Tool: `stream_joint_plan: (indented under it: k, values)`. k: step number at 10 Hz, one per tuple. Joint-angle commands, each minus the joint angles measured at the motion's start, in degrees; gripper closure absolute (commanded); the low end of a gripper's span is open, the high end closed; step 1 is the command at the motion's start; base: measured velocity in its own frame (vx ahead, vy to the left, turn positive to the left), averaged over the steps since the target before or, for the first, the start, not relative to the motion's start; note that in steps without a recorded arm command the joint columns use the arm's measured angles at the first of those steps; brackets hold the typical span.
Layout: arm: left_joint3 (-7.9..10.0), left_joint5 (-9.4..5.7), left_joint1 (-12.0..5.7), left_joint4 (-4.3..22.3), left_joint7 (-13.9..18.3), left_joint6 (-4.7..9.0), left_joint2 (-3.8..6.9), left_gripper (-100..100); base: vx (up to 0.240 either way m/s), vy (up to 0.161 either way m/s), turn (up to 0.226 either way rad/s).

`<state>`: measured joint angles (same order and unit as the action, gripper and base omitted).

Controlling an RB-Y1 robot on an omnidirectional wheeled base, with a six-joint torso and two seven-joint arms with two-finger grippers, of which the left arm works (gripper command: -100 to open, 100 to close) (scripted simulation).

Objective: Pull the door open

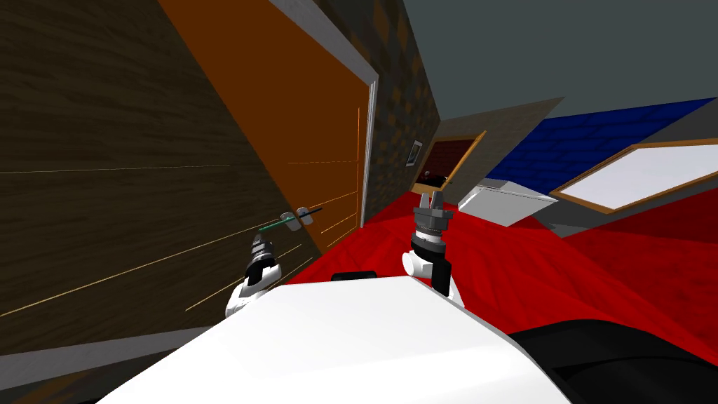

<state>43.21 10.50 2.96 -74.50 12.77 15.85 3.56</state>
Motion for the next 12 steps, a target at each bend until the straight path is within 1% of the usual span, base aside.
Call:
stream_joint_plan:
  k: [1,2,3,5,6,7,8,9,10,11,12]
  values:
    - [0.15,-0.42,-0.12,1.9,0.7,0.55,1.72,-100,0.074,0.036,0.061]
    - [0.07,-0.77,0.15,2.8,1.3,0.77,2.83,-100,0.082,0.044,0.052]
    - [0.00,-0.94,0.27,3.3,1.6,0.89,3.37,-100,0.085,0.039,0.039]
    - [-0.40,-1.56,0.58,4.9,2.7,1.35,5.25,-100,0.104,0.032,0.037]
    - [-0.89,-1.93,0.58,6.0,3.4,1.68,6.32,-100,0.151,0.038,0.000]
    - [-1.32,-2.11,0.43,6.5,3.8,1.88,6.82,-100,0.194,0.049,-0.036]
    - [-2.14,-2.26,-0.05,7.1,4.2,2.15,7.16,-100,0.240,0.041,-0.118]
    - [-3.00,-2.26,-0.69,7.3,4.4,2.34,7.10,-100,0.285,0.002,-0.185]
    - [-2.47,-2.26,-0.19,7.1,4.3,2.26,7.09,-100,0.126,-0.003,-0.012]
    - [-2.47,-2.26,-0.19,7.1,4.3,2.26,7.09,100,-0.033,-0.013,0.040]
    - [-2.47,-2.26,-0.19,7.1,4.3,2.26,7.09,100,-0.054,-0.007,-0.024]
